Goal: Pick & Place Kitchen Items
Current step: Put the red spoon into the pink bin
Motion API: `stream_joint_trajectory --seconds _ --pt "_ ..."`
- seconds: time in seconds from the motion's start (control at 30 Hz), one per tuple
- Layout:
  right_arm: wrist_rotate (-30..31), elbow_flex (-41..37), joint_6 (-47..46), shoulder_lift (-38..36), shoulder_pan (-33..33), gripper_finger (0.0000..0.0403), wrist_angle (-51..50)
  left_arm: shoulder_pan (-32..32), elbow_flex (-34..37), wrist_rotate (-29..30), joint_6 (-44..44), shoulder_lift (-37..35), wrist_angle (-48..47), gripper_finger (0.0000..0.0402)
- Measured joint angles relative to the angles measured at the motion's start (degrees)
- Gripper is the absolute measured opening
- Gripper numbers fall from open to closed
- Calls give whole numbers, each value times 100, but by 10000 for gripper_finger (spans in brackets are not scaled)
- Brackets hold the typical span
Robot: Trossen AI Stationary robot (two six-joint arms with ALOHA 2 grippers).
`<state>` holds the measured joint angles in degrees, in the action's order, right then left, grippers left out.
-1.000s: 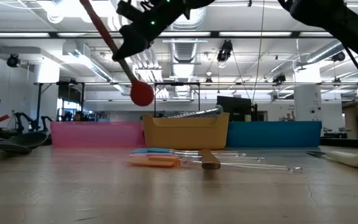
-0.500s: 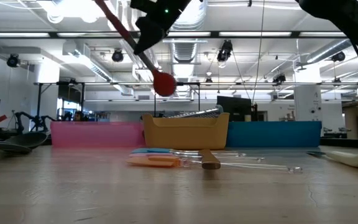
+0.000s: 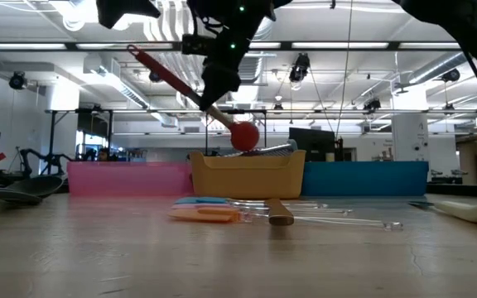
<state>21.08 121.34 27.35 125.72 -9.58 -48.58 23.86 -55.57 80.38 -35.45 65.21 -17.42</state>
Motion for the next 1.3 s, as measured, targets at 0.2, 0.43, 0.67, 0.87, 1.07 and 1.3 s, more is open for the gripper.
stream_joint_trajectory --seconds 0.2,0.43,0.67,0.87,1.07,1.3 --pt "12 -450 131 -269 80 41 -4 -166 -795 -1729 2811 105 -2676 197" --pt "7 -758 264 -521 279 40 245 -583 -1098 -2661 3870 98 -3953 195" --pt "-39 -905 262 -539 295 40 280 -778 -1093 -2892 3405 219 -3820 195" --pt "-50 -1246 308 -545 308 40 579 -932 -1115 -3467 3266 237 -3555 194" --pt "-48 -1381 384 -543 335 40 922 -1269 -1095 -3943 3273 441 -3522 193" --pt "-50 -1372 346 -535 340 40 990 -1504 -1093 -4099 3253 655 -3520 193"
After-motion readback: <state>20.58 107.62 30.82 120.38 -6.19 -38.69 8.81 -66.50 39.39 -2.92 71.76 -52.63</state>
